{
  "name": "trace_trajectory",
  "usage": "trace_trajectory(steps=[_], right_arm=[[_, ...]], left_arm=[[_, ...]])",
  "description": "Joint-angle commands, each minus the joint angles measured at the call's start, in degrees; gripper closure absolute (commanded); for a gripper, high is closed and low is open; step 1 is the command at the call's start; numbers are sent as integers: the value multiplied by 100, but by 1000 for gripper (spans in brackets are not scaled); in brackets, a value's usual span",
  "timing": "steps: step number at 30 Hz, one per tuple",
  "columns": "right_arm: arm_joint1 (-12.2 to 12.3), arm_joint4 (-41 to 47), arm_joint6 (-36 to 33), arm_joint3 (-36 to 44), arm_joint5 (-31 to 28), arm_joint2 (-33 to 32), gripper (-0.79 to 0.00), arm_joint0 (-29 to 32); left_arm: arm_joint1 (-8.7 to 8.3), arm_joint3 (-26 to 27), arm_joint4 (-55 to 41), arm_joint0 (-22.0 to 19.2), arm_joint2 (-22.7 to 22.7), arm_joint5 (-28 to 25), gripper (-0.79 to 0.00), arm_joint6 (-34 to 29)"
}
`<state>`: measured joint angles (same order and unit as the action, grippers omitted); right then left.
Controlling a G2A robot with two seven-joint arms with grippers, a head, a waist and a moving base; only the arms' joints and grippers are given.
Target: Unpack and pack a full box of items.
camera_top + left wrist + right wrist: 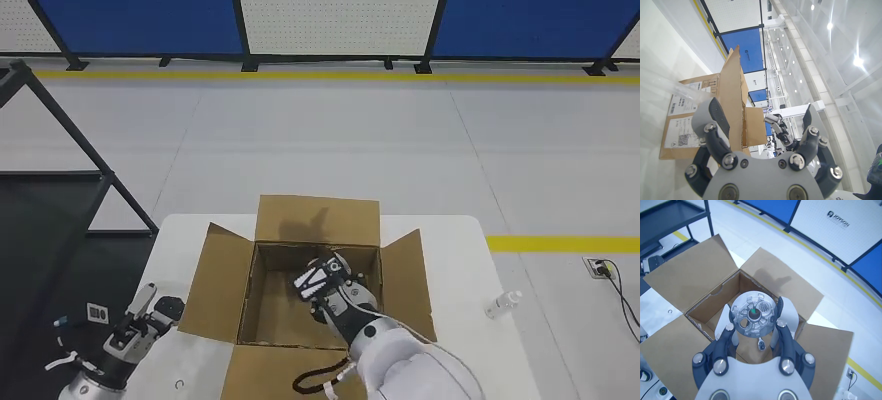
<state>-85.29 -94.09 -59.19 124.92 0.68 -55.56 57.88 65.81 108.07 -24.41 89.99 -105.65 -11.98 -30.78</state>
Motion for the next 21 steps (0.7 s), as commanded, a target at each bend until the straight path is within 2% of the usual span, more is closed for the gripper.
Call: trace_trajectory(steps=[1,3,6,19,21], right_arm=[[30,-238,49,503,169,-240,0,304],[62,-387,98,887,248,-480,0,618],[88,-557,233,972,376,-752,0,908],[88,-557,233,972,376,-752,0,908],[90,-465,444,960,377,-815,0,1005]], left_arm=[[0,-12,22,-16,21,-1,-785,10],[1,-29,74,-25,36,-23,-785,51],[2,-39,54,-35,56,-26,-785,64],[0,0,66,-72,92,-8,-785,45],[0,0,66,-72,92,-8,-785,45]])
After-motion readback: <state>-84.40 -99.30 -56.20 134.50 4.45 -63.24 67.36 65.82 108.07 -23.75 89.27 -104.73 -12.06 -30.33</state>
